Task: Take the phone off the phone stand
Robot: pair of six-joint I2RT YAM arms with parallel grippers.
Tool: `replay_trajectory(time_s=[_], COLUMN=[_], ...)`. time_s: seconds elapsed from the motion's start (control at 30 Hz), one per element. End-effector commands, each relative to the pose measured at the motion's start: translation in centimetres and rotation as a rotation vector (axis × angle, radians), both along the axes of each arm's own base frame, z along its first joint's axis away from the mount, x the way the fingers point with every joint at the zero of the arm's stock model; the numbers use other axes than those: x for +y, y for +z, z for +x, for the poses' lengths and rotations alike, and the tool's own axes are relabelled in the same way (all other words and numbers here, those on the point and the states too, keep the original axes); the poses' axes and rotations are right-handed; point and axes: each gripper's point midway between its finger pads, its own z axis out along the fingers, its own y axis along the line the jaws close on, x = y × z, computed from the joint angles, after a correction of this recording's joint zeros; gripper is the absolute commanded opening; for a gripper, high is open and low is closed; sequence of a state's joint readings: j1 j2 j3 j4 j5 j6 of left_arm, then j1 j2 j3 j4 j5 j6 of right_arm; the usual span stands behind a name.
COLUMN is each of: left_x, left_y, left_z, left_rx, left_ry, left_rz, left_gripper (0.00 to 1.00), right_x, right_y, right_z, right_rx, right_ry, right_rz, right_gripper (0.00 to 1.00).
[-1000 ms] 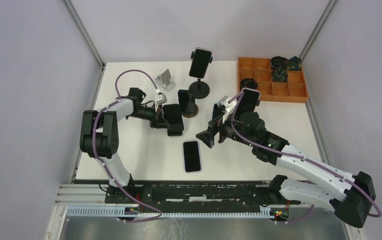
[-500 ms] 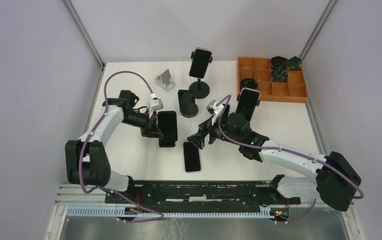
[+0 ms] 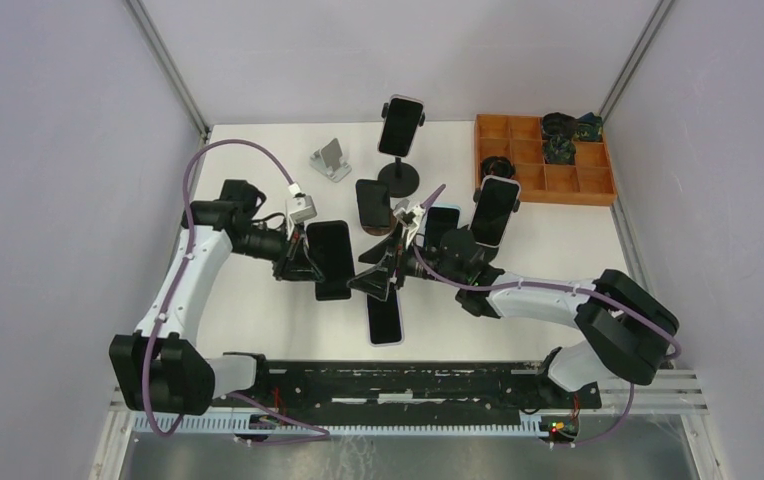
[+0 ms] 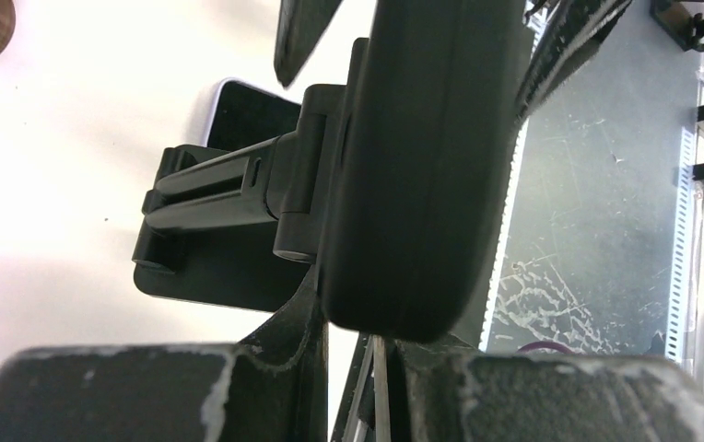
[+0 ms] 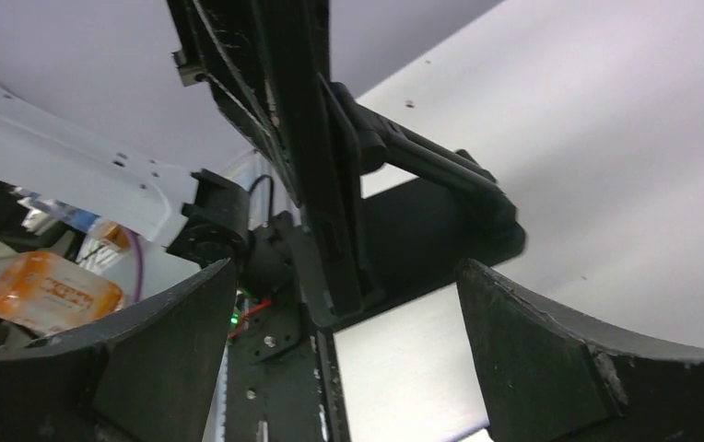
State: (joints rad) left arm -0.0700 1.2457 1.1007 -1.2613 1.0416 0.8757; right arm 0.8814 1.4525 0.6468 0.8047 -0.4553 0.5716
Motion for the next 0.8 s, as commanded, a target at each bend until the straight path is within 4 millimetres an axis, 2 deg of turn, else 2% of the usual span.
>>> replay_trajectory(time_s=[0.0, 0.23, 0.4, 0.47, 0.63, 0.73, 0.77], left_x=[-1.7, -2.5, -2.9, -3.0, -3.2, -3.3, -3.3], left_y=[4.6, 5.8, 7.0, 7.3, 8.2, 8.8, 9.0], left_z=[-0.8, -1.7, -2.3, -2.5, -2.8, -2.7, -2.5], left_rx=[-0.018, -0.008, -0.022, -0.027, -0.048, -0.067, -0.078], left_ry=[-0.020, -0.054, -0.069, -0.075, -0.081, -0.086, -0.086], left_rz=[-0.130, -0.139, -0.158, -0.162, -0.178, -0.192, -0.192], left_gripper=[0.02, 0.02, 0.02, 0.02, 0.02, 0.02, 0.05], right_x=[1.8, 2.5, 2.6, 2.7, 2.5, 2.1, 2.0], right_y=[4.9, 5.9, 7.2, 7.7, 8.5, 9.1, 9.4], right_z=[-1.7, -1.7, -2.3, -2.5, -3.0, -3.3, -3.4], right_rx=[-0.042, -0.035, -0.010, 0.002, 0.016, 0.017, 0.014], right_ry=[0.107, 0.112, 0.146, 0.161, 0.179, 0.182, 0.183], right_rz=[0.162, 0.179, 0.222, 0.242, 0.272, 0.290, 0.295], right_gripper=[0.94, 0.86, 0.75, 0.65, 0.23, 0.03, 0.00])
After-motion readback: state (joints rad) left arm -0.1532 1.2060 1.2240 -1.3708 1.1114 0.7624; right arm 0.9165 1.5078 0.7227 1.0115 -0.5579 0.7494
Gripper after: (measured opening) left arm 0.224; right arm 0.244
